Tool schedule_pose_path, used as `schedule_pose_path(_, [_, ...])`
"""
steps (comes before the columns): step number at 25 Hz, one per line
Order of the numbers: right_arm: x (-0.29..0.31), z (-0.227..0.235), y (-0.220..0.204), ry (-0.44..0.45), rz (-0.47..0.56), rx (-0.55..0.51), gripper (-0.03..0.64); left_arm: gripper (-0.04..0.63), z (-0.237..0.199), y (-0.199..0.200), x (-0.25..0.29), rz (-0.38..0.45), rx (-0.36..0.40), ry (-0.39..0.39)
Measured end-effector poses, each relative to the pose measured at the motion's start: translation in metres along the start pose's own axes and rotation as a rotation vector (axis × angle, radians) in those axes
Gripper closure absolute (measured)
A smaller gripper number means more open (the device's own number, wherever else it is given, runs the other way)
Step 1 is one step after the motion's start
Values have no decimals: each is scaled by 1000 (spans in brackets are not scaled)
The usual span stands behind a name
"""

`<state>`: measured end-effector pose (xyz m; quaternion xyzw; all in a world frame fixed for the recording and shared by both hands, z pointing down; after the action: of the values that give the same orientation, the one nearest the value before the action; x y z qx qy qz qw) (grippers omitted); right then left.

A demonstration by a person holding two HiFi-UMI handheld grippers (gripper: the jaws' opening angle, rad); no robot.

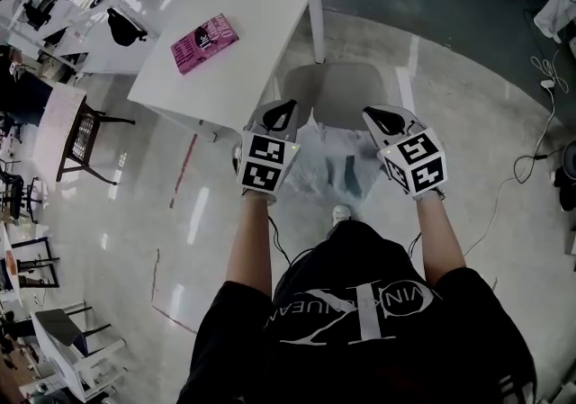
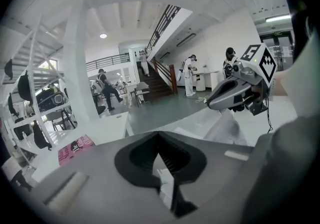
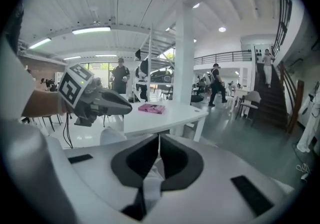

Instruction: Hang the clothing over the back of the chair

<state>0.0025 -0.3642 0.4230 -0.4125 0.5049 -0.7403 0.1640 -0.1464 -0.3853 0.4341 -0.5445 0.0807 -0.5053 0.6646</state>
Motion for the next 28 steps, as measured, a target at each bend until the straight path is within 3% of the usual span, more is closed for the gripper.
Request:
schedule_pose_path(15, [-57,-37,0,-42,181,71,597,584,17,9,-78,158,-129,152])
schedule_pose_path(28, [-118,-75,-23,-66,269,78,598,584,56,5,-145,231,-225,241])
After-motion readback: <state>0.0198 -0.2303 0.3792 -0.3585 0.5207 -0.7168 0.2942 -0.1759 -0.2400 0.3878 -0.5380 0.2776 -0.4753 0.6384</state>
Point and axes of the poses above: the fingertips, and each gripper's own axes: x forward along the fingers, z to its right, y out of its top, the point moved 2 cm from there along -x, backward along the fingers, and after that the axes turned 14 degrees about x, right-handed, at the moved point
